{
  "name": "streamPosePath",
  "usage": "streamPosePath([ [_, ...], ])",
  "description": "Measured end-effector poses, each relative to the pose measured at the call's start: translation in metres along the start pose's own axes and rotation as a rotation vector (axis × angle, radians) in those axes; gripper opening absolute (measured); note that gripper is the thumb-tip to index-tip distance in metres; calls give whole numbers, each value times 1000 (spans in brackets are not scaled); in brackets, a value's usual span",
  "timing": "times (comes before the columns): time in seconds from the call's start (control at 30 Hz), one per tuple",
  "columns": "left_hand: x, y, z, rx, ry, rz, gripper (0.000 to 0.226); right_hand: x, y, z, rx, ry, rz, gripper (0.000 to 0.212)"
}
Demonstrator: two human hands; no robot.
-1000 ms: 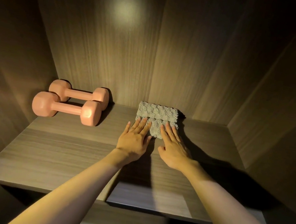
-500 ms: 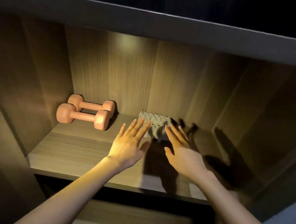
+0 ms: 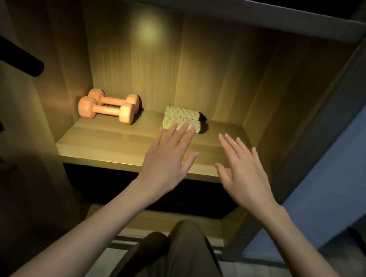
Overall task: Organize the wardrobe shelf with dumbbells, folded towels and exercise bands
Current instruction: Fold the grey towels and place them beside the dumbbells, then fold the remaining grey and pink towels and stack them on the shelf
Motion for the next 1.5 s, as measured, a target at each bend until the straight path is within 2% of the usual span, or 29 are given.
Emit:
streamPosePath([
  [0.17, -40, -19, -5, -11, -39, 52, 62, -14, -47, -21, -39, -33, 65, 64],
  [0.33, -73, -15, 14, 42, -89, 108, 61, -42, -73, -22, 16, -63, 157, 62],
  [0.57, -124, 8, 84, 197, -146, 189, 60, -102, -95, -3, 118, -83, 322, 61],
  [0.7, -160, 40, 115, 288, -180, 277, 59, -146, -99, -16, 137, -67, 457, 59],
  [0.83, -204, 71, 112, 388, -247, 354, 59, -188, -100, -62, 165, -89, 603, 56],
  [1.0, -273, 102, 72, 505, -352, 491, 58, -228, -106, -151, 177, -111, 760, 54],
  [1.17, -352, 155, 12, 513, -407, 613, 57, -256, -116, -240, 202, -117, 912, 55],
  [1.33, -438, 203, -3, 527, -452, 671, 58, -288, -122, -304, 64, -245, 866, 51],
  [1.5, -513, 235, 10, 502, -432, 723, 57, -343, -139, -329, 22, -290, 864, 49],
])
Point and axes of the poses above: each hand's wrist, its own y-axis towards the middle knuckle, its own z-axis out of the palm, x = y × z, the point moved 8 cm from there along y, towards the middle knuckle, and after that the axes turned 8 degrees about -y, right-handed, at the moved point
